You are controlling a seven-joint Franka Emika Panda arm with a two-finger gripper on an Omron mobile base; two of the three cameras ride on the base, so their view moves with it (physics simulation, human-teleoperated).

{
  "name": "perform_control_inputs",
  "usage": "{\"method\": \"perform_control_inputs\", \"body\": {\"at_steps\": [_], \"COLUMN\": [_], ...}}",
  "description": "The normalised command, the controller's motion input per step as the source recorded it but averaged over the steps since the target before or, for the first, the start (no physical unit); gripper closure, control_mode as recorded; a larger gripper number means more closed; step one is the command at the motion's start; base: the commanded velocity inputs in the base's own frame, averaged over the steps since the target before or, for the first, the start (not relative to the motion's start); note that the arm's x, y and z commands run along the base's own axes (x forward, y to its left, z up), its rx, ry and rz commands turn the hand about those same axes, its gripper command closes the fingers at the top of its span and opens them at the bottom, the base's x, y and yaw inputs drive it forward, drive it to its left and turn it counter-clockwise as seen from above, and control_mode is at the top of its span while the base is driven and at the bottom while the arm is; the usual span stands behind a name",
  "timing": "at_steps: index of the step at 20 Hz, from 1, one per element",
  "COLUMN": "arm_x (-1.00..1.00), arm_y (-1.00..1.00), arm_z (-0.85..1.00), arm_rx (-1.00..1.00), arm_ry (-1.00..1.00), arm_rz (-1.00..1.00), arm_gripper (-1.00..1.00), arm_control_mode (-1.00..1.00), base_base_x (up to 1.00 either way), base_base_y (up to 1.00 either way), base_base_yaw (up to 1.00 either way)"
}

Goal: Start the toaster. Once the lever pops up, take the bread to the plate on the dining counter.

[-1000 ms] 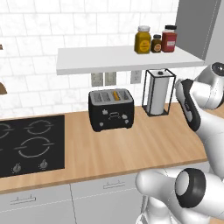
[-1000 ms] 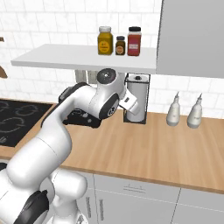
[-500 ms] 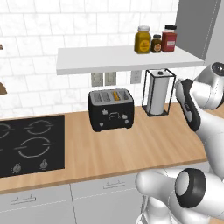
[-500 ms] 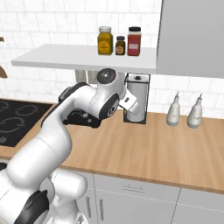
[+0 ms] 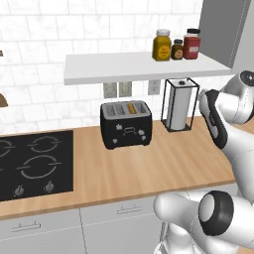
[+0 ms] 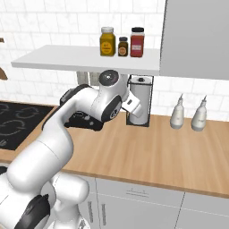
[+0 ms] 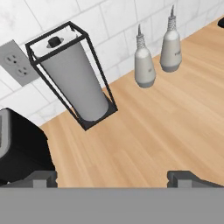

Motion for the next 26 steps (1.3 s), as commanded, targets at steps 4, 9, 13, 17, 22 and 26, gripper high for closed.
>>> {"method": "perform_control_inputs", "body": {"at_steps": [4, 9, 13, 17, 22, 26], "arm_x": [0.0, 0.0, 0.0, 0.0, 0.0, 0.0], "arm_y": [0.0, 0.0, 0.0, 0.0, 0.0, 0.0], "arm_z": [0.0, 0.0, 0.0, 0.0, 0.0, 0.0], "arm_rx": [0.0, 0.0, 0.0, 0.0, 0.0, 0.0], "arm_ry": [0.0, 0.0, 0.0, 0.0, 0.0, 0.0], "arm_rz": [0.0, 0.0, 0.0, 0.0, 0.0, 0.0], "arm_gripper": [-1.0, -1.0, -1.0, -1.0, -1.0, -1.0], "arm_control_mode": [-1.0, -1.0, -1.0, -1.0, -1.0, -1.0], "base_base_x": [0.0, 0.0, 0.0, 0.0, 0.0, 0.0], "base_base_y": [0.0, 0.0, 0.0, 0.0, 0.0, 0.0], "base_base_yaw": [0.0, 0.0, 0.0, 0.0, 0.0, 0.0]}}
